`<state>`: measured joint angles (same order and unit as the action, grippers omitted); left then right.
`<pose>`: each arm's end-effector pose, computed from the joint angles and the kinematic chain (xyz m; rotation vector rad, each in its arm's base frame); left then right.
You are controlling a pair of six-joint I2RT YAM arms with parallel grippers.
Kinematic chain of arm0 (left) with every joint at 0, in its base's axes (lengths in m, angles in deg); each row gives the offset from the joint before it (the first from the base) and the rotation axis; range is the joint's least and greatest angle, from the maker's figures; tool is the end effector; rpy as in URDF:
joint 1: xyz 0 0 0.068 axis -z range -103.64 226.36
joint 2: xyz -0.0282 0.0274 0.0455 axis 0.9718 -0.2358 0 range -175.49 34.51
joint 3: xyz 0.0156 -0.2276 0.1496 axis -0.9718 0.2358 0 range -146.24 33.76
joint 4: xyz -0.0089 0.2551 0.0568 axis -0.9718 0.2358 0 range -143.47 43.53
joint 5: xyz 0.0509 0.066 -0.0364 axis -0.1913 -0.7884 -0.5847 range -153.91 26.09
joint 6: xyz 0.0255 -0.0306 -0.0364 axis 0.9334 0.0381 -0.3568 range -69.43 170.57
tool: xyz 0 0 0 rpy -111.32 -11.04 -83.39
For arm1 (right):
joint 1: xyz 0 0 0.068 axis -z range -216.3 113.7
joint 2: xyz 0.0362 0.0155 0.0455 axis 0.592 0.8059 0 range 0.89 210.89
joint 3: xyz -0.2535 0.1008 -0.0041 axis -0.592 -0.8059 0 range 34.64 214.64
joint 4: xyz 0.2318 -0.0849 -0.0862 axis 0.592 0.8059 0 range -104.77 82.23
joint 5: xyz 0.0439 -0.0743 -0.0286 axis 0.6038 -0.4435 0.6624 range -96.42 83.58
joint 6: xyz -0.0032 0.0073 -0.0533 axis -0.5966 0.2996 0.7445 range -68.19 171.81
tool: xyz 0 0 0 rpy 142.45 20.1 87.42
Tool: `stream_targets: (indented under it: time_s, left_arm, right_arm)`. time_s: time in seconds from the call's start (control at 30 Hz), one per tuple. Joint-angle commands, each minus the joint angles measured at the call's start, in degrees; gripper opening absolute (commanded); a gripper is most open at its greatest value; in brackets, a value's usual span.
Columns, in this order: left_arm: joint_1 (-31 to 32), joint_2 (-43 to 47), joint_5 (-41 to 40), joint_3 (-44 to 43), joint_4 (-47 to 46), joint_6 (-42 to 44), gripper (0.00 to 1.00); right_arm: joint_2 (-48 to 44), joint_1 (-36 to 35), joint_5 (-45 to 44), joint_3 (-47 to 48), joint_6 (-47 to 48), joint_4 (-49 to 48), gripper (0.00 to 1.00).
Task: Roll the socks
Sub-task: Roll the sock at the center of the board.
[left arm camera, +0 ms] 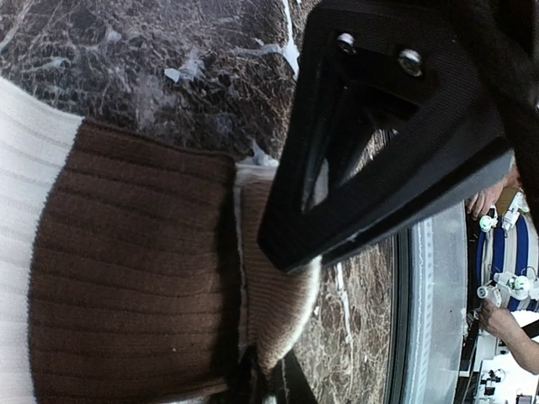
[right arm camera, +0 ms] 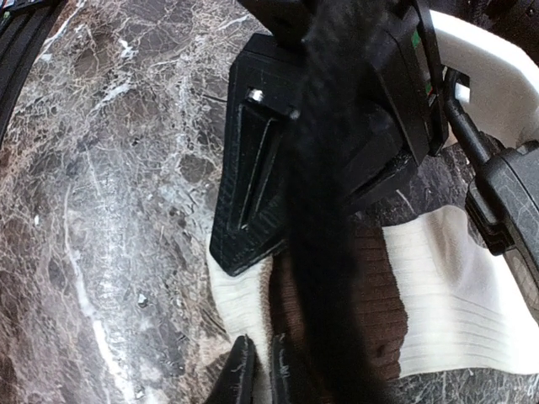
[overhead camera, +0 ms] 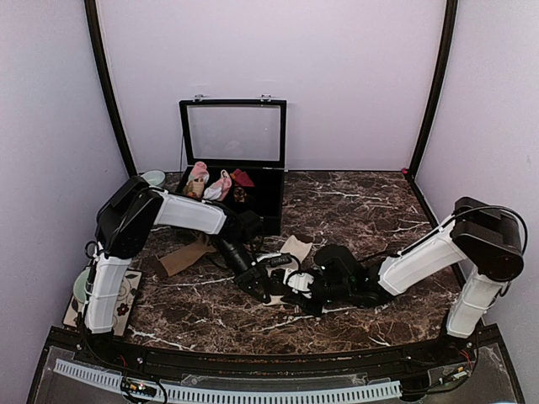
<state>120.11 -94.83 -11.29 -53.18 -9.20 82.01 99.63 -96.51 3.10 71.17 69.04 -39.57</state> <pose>0.2797 -0.3070 0.1012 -1.7257 -2.1760 1.3737 0.1510 0.2756 0.1194 -1.4977 1.7185 0.5887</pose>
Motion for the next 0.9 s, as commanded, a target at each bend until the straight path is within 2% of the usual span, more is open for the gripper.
stream_targets:
  time_s: [0.0,0.13,0.27,0.33,0.4,0.43,0.63,0.87]
  left_arm:
    - [-0.15,-0.37,-10.7,3.28,2.19,1.42,0.07]
    - [-0.3,2.54,-13.55,5.2,-0.34,0.8,0.18]
    - [-0.59,9.78,-16.89,9.78,-4.69,0.14,0.42]
    - [-0.68,13.92,-18.87,12.44,-6.49,0.76,0.48]
    - [-0.66,18.79,-20.87,15.91,-8.33,1.89,0.59]
    - [-0.68,20.63,-21.26,17.19,-9.35,2.56,0.62]
    - [0.03,27.95,-17.88,21.73,-13.28,5.94,0.63]
    - [5.18,30.54,-17.92,24.73,-17.51,9.59,0.61]
  right_arm:
    - [1.97,1.82,2.05,0.65,-3.17,-3.07,0.0]
    - [2.44,3.05,6.24,1.74,-6.03,-0.4,0.0]
    - [2.1,4.14,8.93,1.18,-9.76,2.82,0.0]
    - [2.08,4.62,10.1,1.09,-12.71,4.81,0.0]
    - [2.63,5.02,11.47,2.14,-15.56,8.18,0.0]
    - [3.12,5.13,11.87,3.27,-16.71,10.42,0.0]
    - [9.16,7.14,16.13,12.07,-20.99,25.29,0.0]
    - [16.2,9.18,18.76,21.52,-22.36,36.94,0.0]
